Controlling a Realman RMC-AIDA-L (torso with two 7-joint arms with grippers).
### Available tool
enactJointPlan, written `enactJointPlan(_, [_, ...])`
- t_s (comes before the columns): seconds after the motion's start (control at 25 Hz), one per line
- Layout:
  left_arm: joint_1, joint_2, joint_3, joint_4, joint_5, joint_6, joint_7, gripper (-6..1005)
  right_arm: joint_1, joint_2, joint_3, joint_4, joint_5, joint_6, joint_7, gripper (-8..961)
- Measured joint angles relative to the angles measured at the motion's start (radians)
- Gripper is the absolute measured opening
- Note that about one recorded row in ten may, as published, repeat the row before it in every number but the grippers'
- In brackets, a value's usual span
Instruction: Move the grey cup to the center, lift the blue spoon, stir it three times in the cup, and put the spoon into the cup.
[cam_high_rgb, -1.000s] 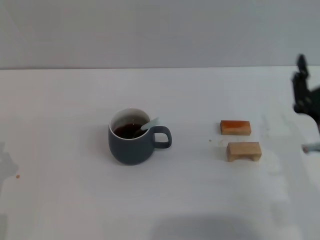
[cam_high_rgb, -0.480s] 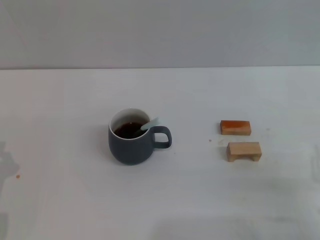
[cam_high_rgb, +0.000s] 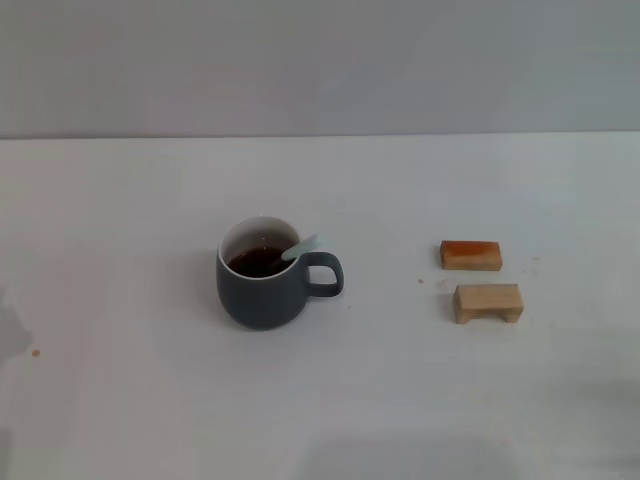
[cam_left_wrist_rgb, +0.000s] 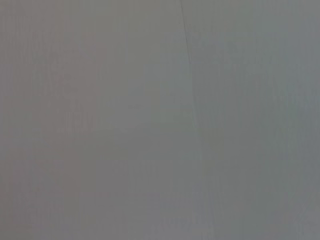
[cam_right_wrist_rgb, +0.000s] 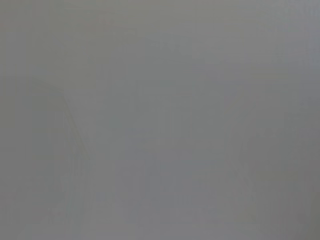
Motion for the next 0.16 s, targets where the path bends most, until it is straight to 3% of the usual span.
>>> enactJointPlan(0.16, [0.001, -0.001, 0.000, 0.003, 0.000, -0.001, 0.000, -1, 0.003, 0.002, -0.002, -0.033, 0.019, 0.008, 0.001, 448])
